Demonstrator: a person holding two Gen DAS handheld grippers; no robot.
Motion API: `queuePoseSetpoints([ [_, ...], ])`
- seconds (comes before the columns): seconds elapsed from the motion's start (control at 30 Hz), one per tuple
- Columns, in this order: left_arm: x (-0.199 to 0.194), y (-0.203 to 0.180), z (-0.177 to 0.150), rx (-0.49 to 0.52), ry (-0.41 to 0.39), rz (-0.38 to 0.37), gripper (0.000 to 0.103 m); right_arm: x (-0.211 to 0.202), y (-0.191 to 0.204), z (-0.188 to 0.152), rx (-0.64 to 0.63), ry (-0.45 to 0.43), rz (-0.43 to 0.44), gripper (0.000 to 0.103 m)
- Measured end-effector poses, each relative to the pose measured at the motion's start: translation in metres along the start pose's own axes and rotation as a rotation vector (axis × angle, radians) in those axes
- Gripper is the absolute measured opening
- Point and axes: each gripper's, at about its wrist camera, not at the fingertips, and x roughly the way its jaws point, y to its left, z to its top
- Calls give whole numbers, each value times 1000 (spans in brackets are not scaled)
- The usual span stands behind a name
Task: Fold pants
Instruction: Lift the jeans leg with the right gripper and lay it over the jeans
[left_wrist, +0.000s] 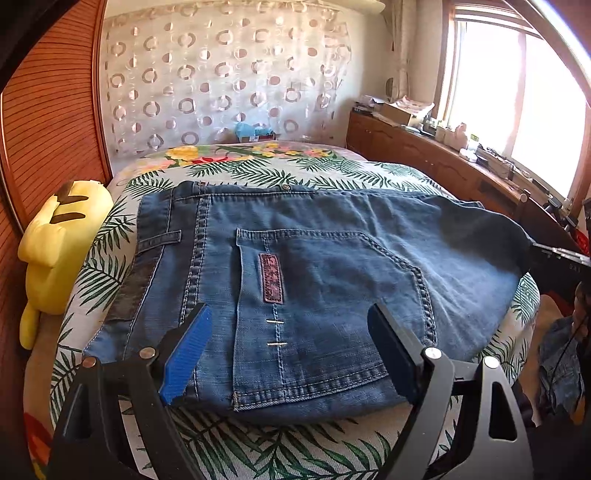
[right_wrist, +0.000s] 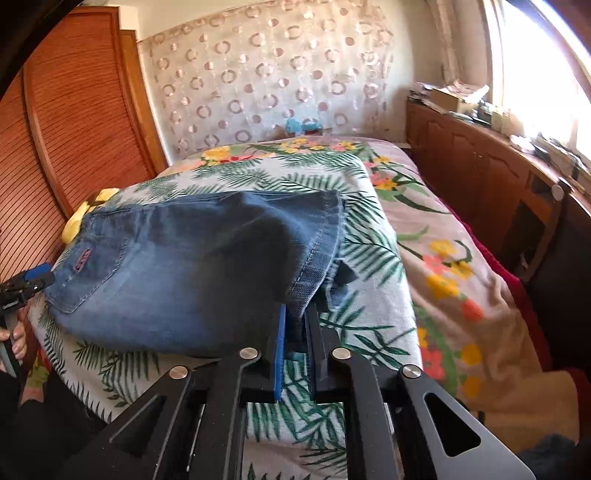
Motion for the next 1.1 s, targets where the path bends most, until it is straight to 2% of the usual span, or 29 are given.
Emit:
queuePoseSetpoints([
  [0.2, -6, 2, 1, -12, -20, 2, 86, -11, 30, 31, -103, -79, 48, 2],
  [0.53, -24, 20, 6, -42, -63, 32, 86, -4, 122, 101, -301, -178, 203, 1],
  [0.7, -31, 30, 6, -56, -76, 40, 86, 6, 156, 115, -326, -171, 329, 1],
  [0.8, -34, 34, 5, -62, -78, 45, 86, 8, 176, 116, -347, -168, 375, 1],
  [0.9, -34, 34, 6, -62, -82, 46, 86, 17, 180, 118, -350, -155, 381, 1],
  [1.1, -35, 28, 7, -46, -86, 42, 86, 54, 175, 120, -332, -69, 394, 2],
])
